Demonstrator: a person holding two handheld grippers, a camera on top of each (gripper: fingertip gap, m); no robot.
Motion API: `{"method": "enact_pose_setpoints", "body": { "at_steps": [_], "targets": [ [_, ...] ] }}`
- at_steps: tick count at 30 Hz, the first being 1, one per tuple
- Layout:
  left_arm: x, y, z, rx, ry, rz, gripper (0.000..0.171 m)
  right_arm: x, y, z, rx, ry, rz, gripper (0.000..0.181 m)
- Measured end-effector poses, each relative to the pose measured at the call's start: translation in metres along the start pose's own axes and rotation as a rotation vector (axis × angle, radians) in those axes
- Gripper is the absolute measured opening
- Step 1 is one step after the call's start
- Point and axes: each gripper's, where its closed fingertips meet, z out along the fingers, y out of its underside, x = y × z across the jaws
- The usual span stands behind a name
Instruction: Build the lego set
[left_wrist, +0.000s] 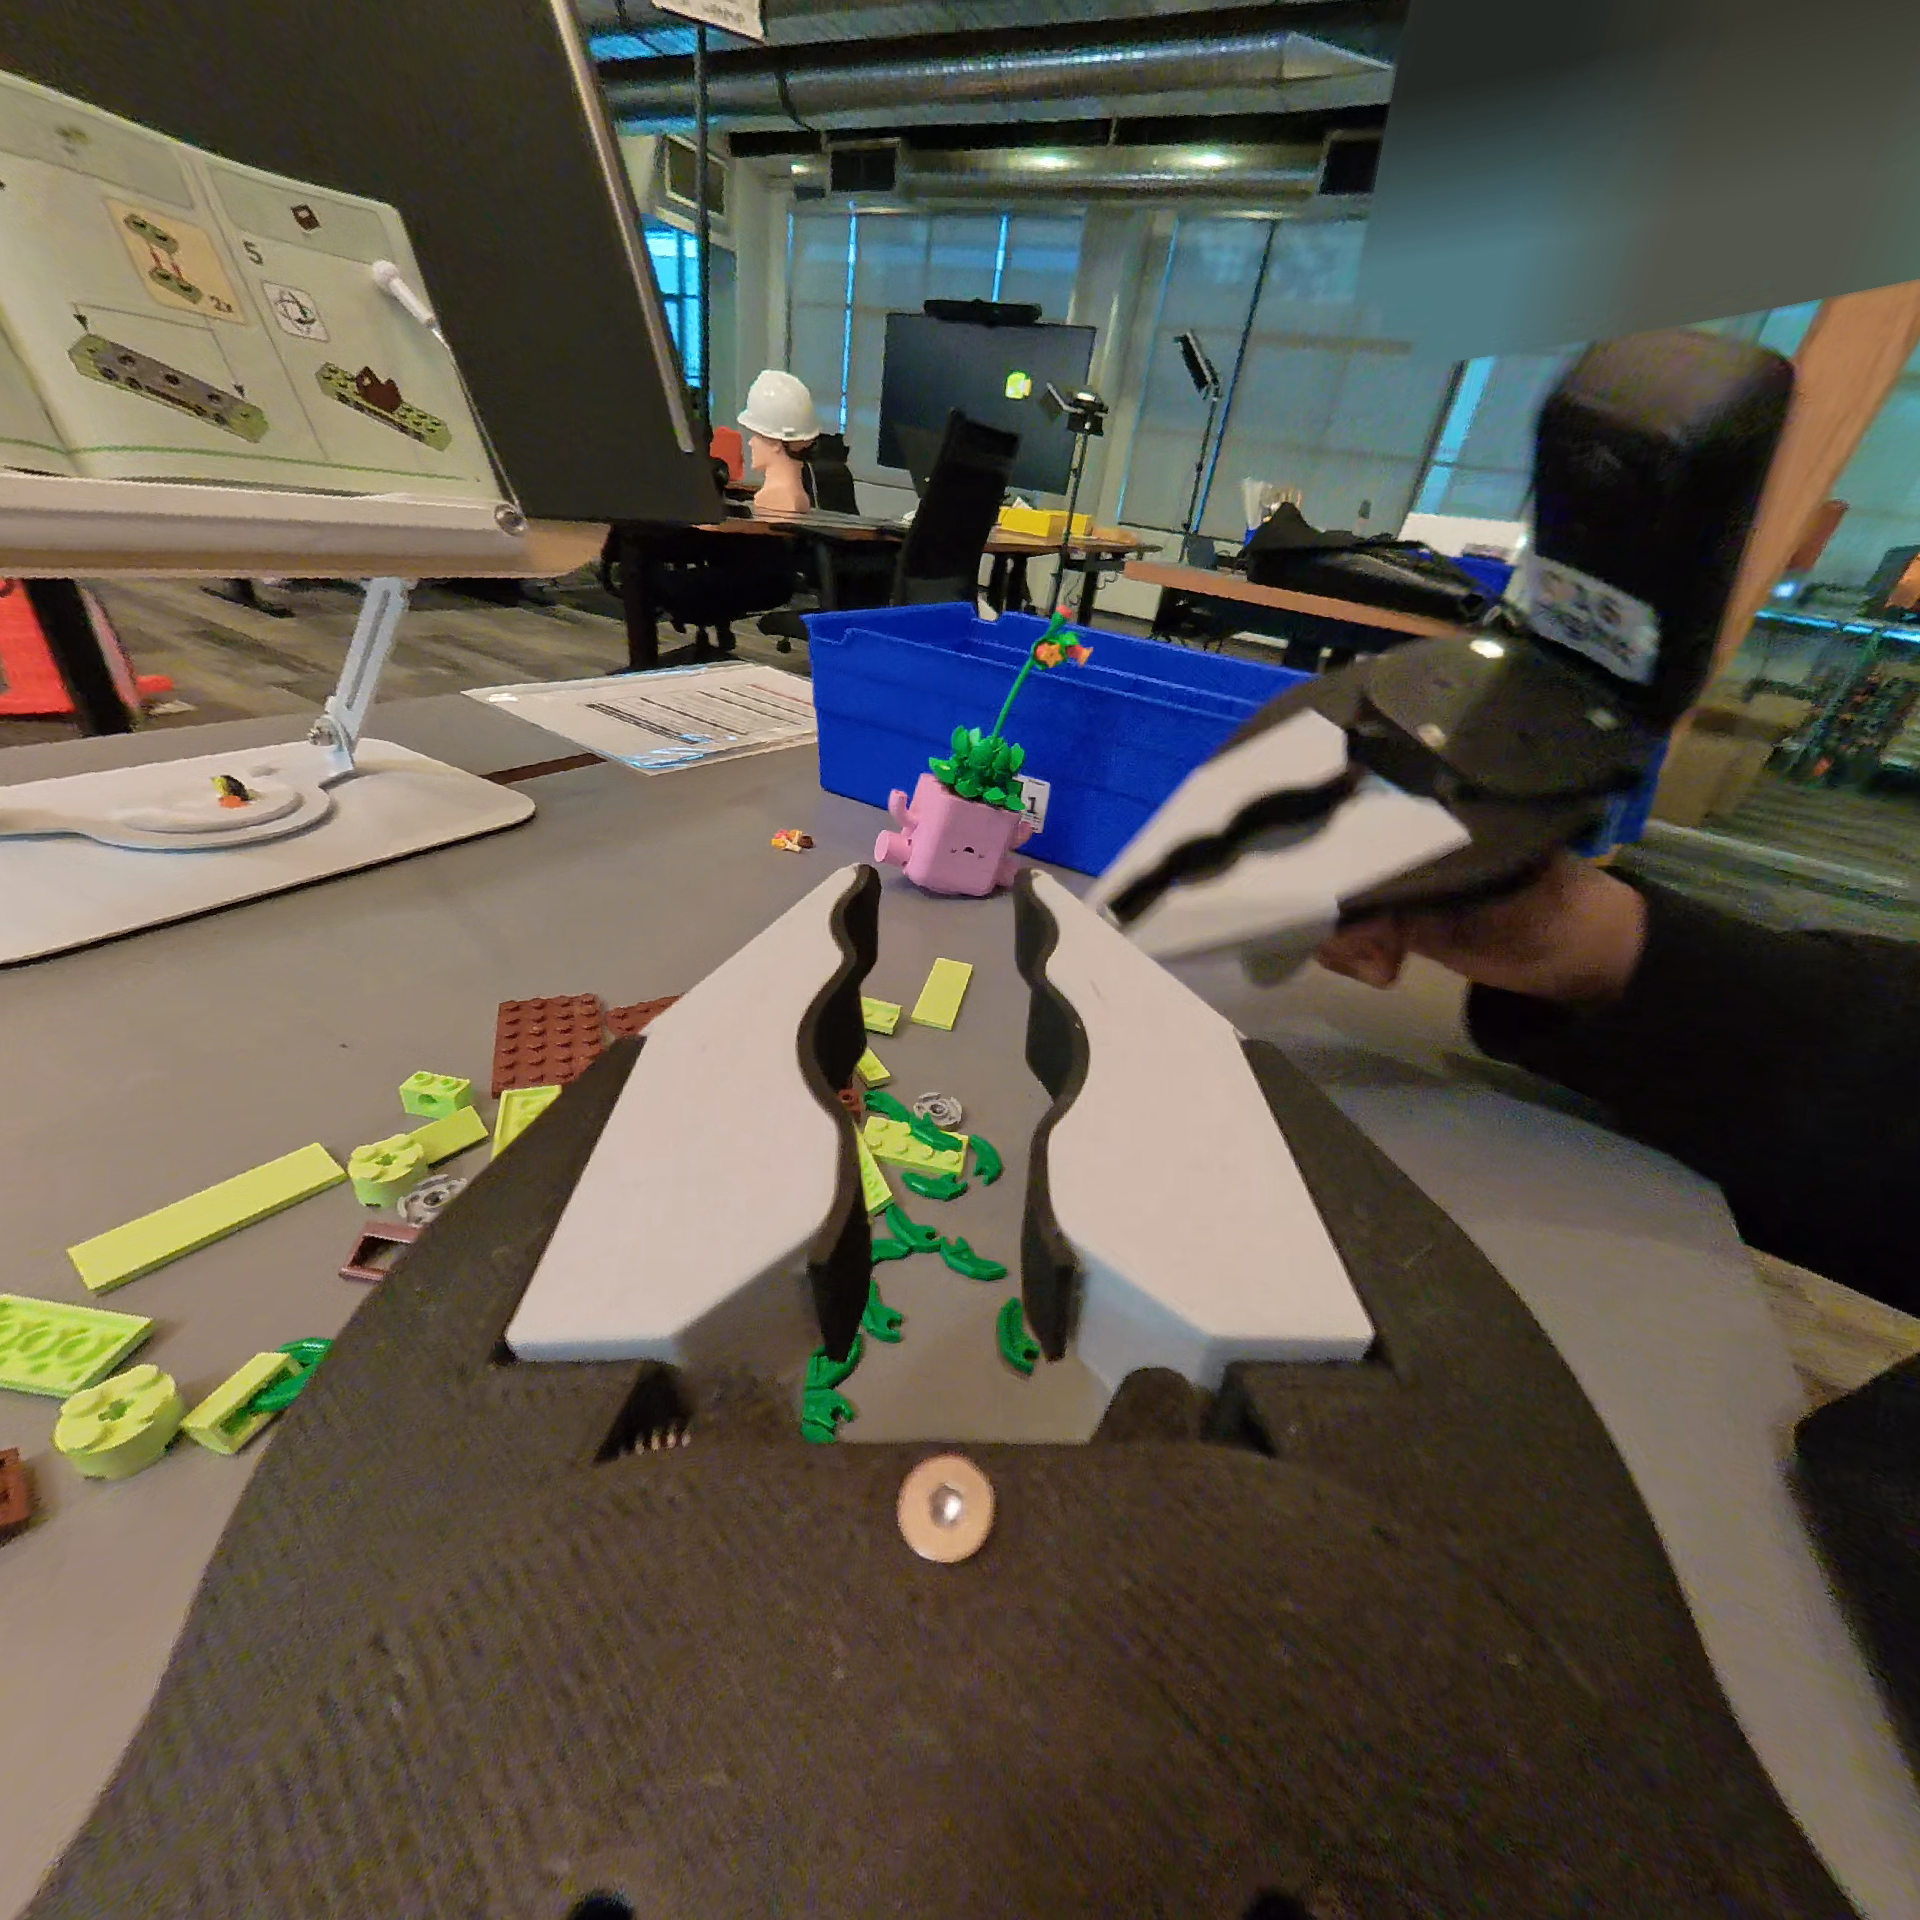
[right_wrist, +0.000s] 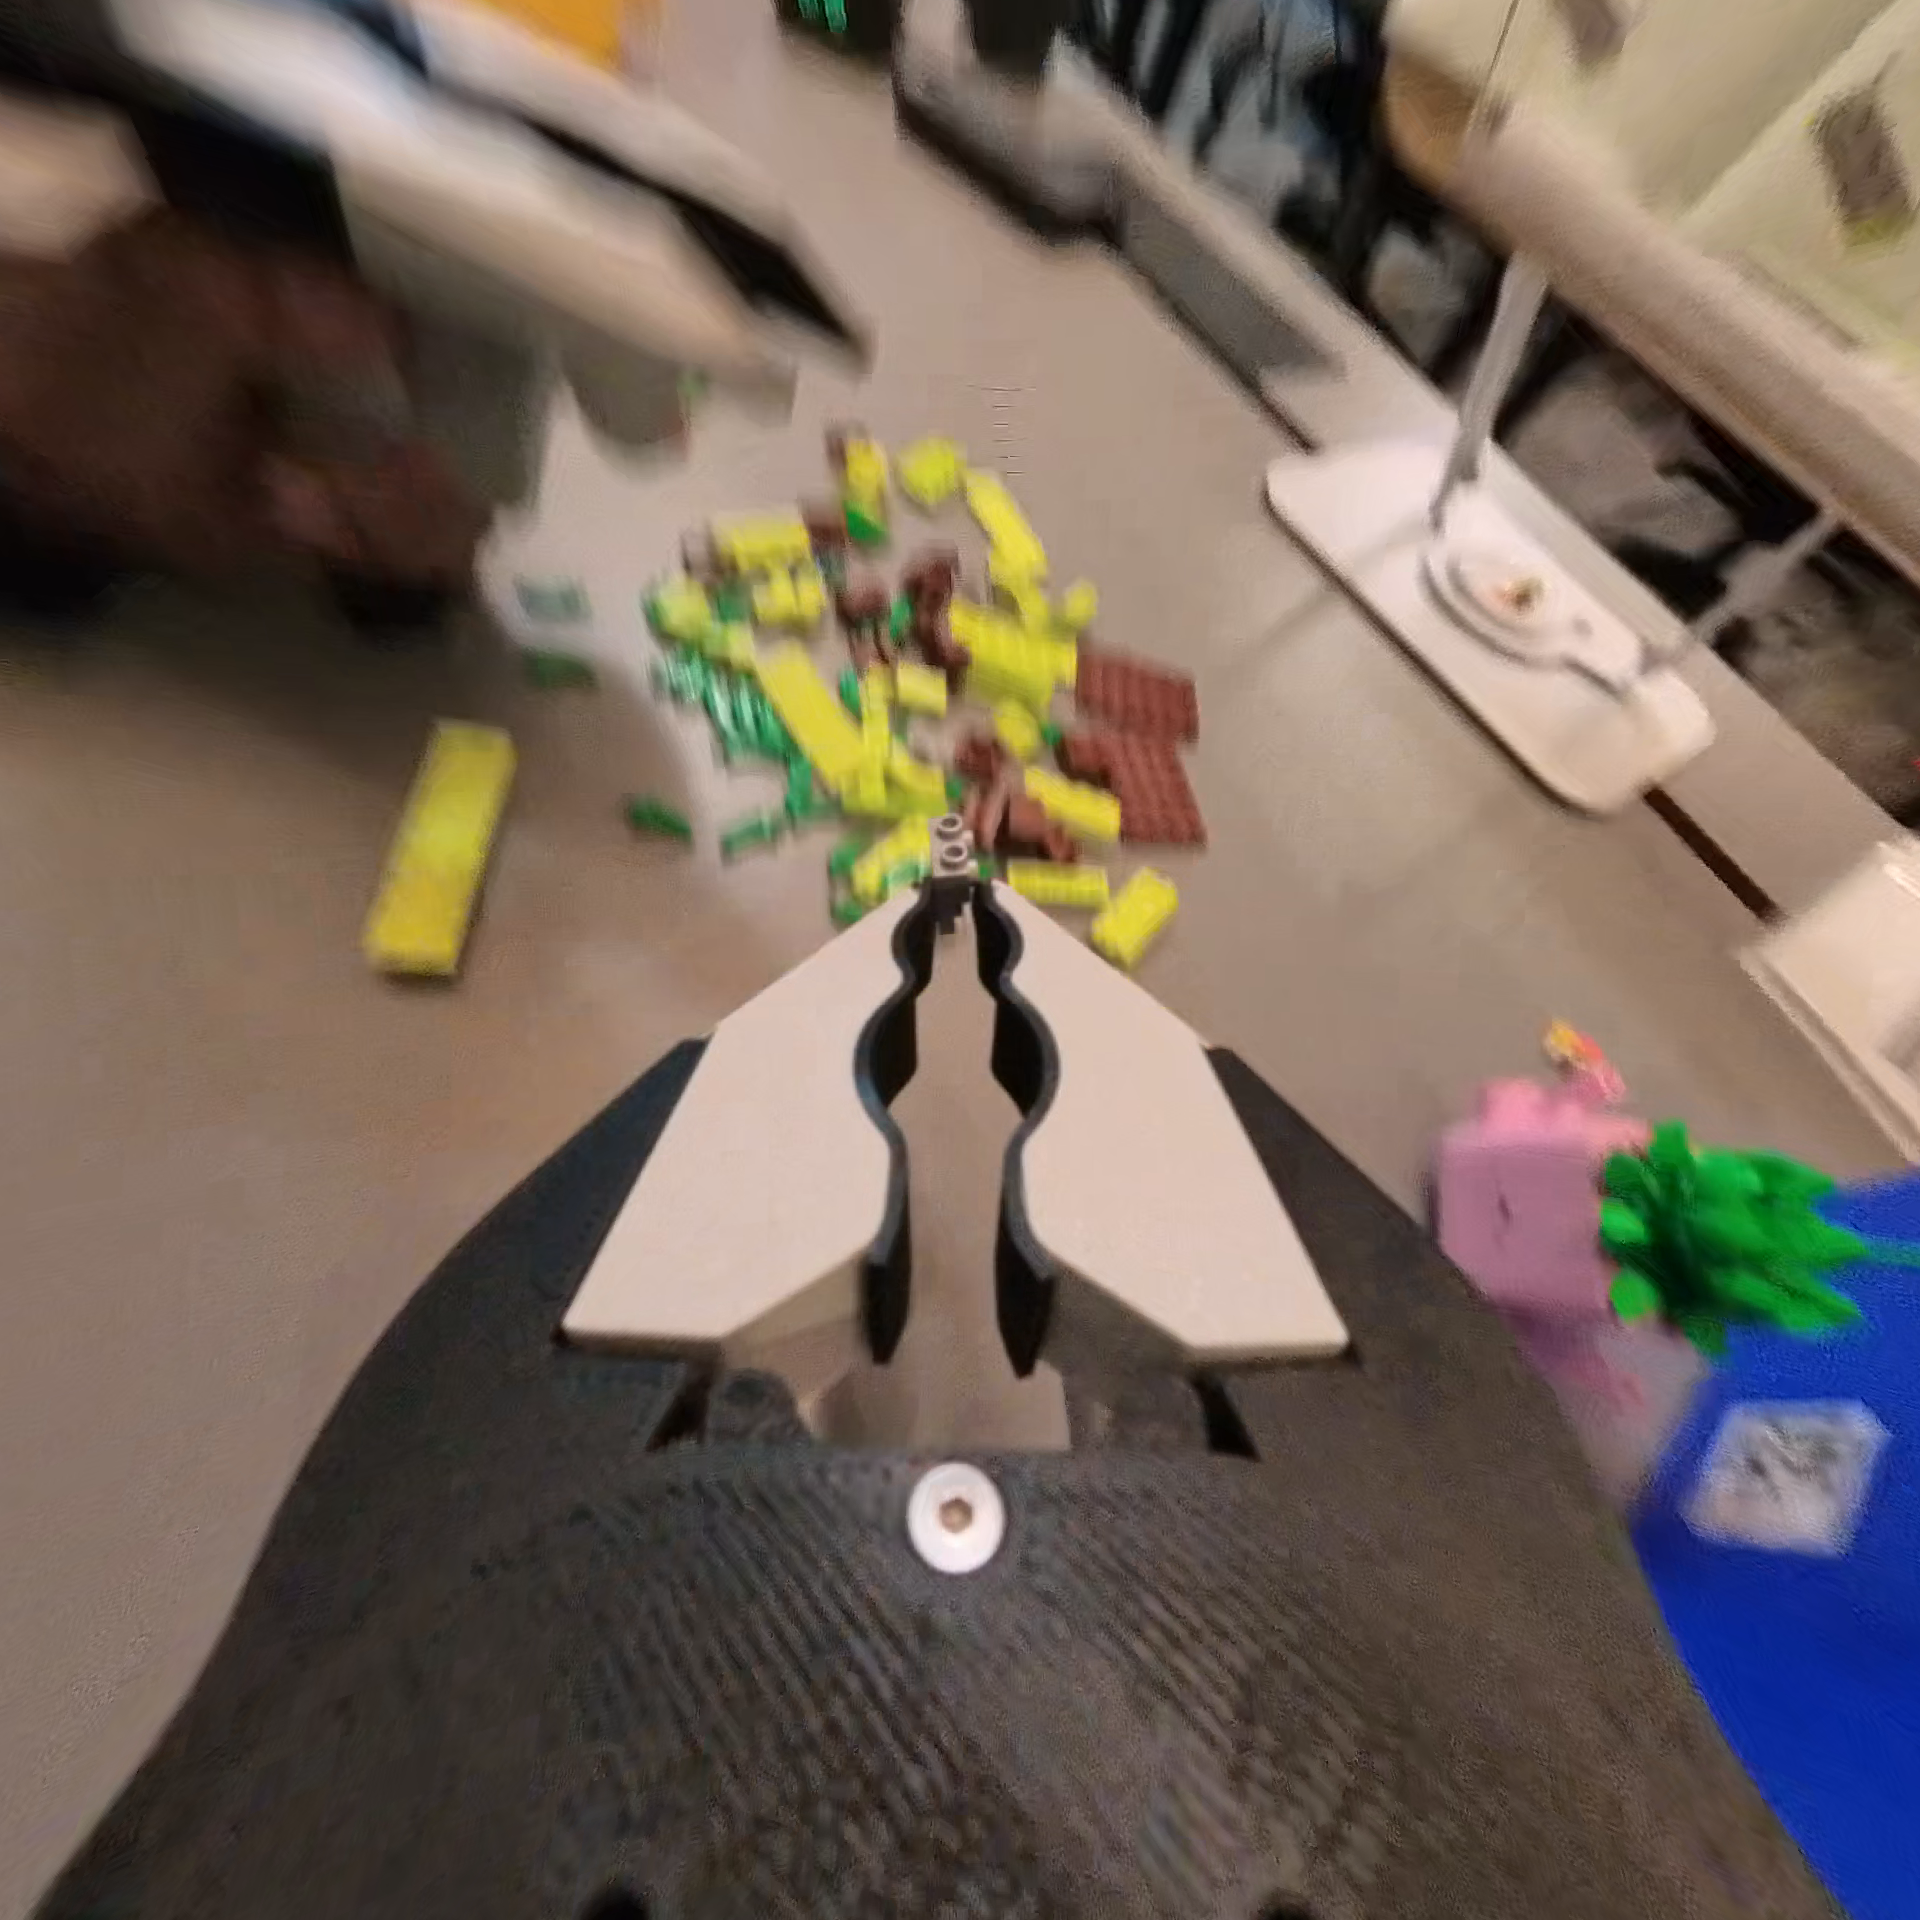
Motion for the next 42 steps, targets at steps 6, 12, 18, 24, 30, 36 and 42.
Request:
{"method": "enact_pose_setpoints", "body": {
  "at_steps": [6, 12, 18, 24, 30, 36, 42],
  "targets": [
    [-0.01, -0.007, -0.004, 0.035, -0.084, 0.044, 0.015, -0.029, 0.066, -0.01, -0.32, 0.176, -0.298, 0.005],
    [-0.015, -0.012, -0.008, 0.061, -0.133, 0.073, 0.006, -0.051, 0.062, -0.008, -0.298, 0.104, -0.22, 0.011],
    [-0.017, -0.011, -0.008, 0.053, -0.147, 0.072, 0.006, -0.065, 0.058, -0.014, -0.26, -0.032, -0.104, 0.028],
    [-0.036, -0.019, -0.02, 0.084, -0.245, 0.094, 0.004, -0.065, 0.061, -0.013, -0.221, -0.107, 0.097, 0.042],
    [-0.051, -0.018, -0.027, 0.088, -0.285, 0.03, 0.002, -0.078, 0.057, -0.014, -0.205, -0.228, 0.251, 0.046],
    [-0.071, -0.025, -0.041, 0.064, -0.384, 0.152, 0.002, -0.097, 0.047, -0.012, -0.187, -0.32, 0.255, 0.043],
    [-0.107, -0.028, -0.066, 0.064, -0.492, 0.089, 0.001, -0.072, 0.038, -0.013, -0.099, -0.244, 0.285, 0.036]
  ]
}}
